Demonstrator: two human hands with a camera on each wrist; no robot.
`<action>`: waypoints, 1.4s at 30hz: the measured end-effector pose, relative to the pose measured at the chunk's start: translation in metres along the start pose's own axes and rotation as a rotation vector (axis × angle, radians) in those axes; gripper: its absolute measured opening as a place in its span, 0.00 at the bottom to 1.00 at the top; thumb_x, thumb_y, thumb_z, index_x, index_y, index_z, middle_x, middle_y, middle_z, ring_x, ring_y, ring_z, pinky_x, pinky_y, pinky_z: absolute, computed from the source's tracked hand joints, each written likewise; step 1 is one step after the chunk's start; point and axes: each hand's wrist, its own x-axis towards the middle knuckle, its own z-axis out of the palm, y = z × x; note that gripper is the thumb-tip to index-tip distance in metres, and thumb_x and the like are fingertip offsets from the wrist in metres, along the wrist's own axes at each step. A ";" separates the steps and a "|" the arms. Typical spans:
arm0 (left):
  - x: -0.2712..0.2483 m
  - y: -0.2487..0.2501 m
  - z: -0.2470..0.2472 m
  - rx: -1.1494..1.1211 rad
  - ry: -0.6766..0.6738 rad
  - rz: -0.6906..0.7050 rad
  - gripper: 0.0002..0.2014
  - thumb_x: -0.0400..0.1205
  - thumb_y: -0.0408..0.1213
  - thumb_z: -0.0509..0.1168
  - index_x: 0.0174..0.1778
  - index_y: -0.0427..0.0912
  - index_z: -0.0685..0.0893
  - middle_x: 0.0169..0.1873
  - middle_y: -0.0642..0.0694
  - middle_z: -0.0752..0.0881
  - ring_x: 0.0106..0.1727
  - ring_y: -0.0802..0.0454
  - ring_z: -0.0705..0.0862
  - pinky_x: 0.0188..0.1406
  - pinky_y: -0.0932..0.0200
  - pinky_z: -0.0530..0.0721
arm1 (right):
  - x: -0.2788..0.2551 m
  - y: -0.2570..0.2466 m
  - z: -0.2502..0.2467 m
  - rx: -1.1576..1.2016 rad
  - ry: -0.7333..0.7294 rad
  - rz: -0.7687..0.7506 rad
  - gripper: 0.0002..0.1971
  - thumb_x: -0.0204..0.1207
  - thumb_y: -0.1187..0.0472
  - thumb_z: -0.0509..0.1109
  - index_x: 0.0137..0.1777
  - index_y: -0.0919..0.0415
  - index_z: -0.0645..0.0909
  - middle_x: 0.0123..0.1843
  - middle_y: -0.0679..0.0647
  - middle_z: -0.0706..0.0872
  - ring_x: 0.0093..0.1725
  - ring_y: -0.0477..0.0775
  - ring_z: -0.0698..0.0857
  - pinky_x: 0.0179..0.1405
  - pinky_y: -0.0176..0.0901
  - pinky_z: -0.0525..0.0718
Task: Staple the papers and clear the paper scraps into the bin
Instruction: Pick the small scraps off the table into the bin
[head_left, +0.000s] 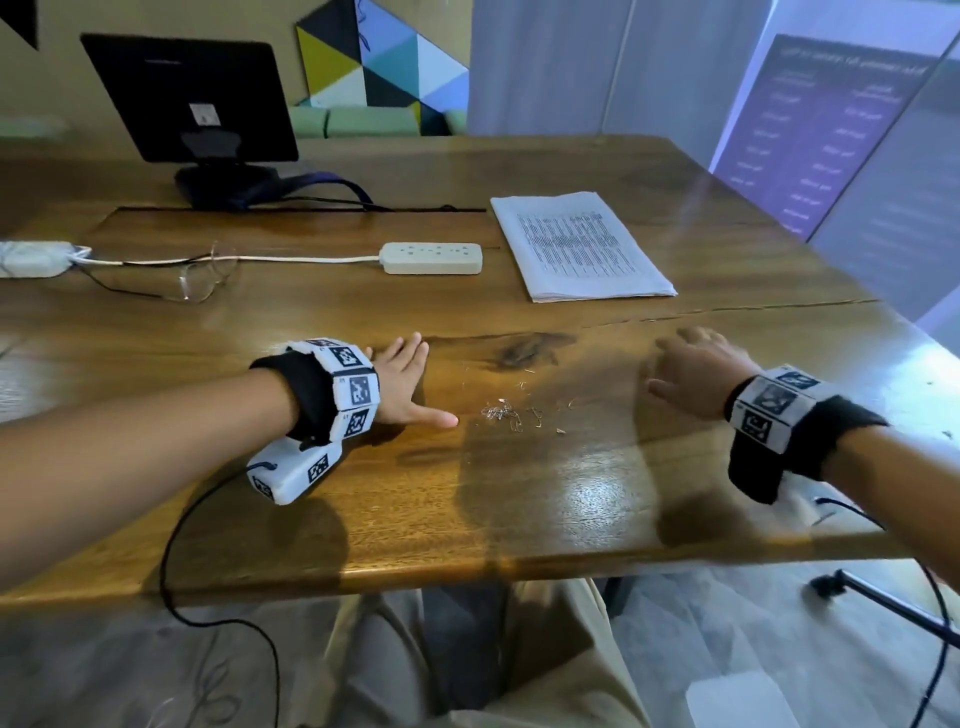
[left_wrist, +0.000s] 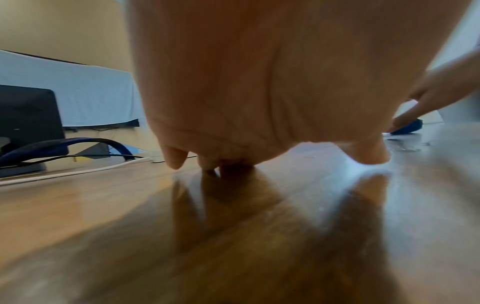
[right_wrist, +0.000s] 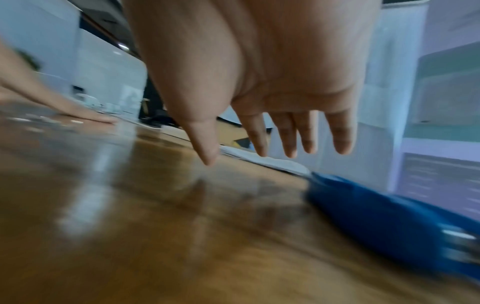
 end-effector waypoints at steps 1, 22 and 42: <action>0.001 0.004 0.001 -0.004 0.013 0.017 0.54 0.75 0.71 0.50 0.81 0.36 0.33 0.82 0.43 0.33 0.85 0.47 0.38 0.82 0.42 0.43 | -0.004 -0.016 0.001 -0.030 -0.046 -0.081 0.32 0.75 0.36 0.58 0.73 0.56 0.68 0.78 0.63 0.65 0.79 0.66 0.60 0.76 0.66 0.65; -0.004 0.028 -0.020 -0.019 -0.005 0.213 0.51 0.76 0.68 0.55 0.82 0.42 0.34 0.83 0.48 0.36 0.85 0.50 0.38 0.82 0.38 0.41 | -0.012 -0.108 -0.003 0.022 -0.305 -0.295 0.50 0.72 0.27 0.46 0.83 0.63 0.38 0.85 0.55 0.37 0.85 0.53 0.40 0.84 0.57 0.45; -0.064 0.005 -0.016 -0.344 0.195 0.251 0.08 0.79 0.37 0.64 0.44 0.46 0.90 0.33 0.59 0.86 0.33 0.65 0.81 0.37 0.70 0.76 | -0.044 -0.062 -0.037 0.078 -0.179 -0.349 0.13 0.80 0.61 0.56 0.46 0.56 0.84 0.46 0.49 0.87 0.47 0.49 0.85 0.49 0.38 0.79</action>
